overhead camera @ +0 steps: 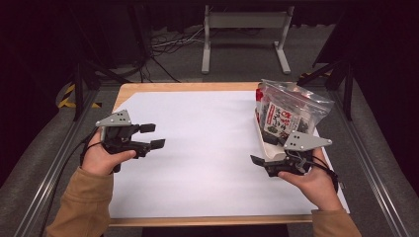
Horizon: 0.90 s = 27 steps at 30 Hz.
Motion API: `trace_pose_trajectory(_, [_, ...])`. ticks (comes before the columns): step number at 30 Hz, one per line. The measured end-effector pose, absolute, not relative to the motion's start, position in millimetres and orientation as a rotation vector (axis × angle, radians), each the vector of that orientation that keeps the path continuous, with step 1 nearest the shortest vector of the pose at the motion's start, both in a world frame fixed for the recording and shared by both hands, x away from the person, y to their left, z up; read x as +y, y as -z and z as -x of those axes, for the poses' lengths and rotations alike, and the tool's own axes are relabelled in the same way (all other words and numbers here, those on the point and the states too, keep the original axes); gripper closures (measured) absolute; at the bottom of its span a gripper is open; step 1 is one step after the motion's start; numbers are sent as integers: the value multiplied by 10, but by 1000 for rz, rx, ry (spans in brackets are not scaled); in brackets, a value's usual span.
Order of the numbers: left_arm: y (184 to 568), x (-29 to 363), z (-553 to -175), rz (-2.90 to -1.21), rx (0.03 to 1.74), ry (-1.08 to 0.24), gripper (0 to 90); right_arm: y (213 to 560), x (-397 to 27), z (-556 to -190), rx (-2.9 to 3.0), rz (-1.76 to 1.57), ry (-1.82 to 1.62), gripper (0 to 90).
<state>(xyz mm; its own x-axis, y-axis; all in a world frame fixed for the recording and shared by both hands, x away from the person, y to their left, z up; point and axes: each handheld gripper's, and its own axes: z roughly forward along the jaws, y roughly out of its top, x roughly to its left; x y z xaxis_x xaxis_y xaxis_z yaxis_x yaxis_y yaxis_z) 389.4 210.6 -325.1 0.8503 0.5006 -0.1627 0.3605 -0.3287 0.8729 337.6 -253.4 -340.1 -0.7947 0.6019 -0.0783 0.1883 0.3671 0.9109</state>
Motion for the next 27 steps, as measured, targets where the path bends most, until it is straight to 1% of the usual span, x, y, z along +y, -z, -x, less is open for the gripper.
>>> trace_pose_trajectory(9, [3260, 2123, -3907, -1952, 642, -166, 291, 3512, -2588, -3415, 2239, -734, -1376, 250])
trace_pose_trajectory(15, [3265, 2148, -3913, -1950, 647, -173, 291, 3597, -2595, -3432, 2237, -817, -1382, 279])
trace_pose_trajectory(20, [3269, 2158, -3913, -1953, 655, -174, 291, 3670, -2590, -3452, 2247, -839, -1356, 284])
trace_pose_trajectory(27, [3284, 2165, -3921, -1959, 653, -181, 291, 3656, -2609, -3440, 2216, -845, -1380, 282])
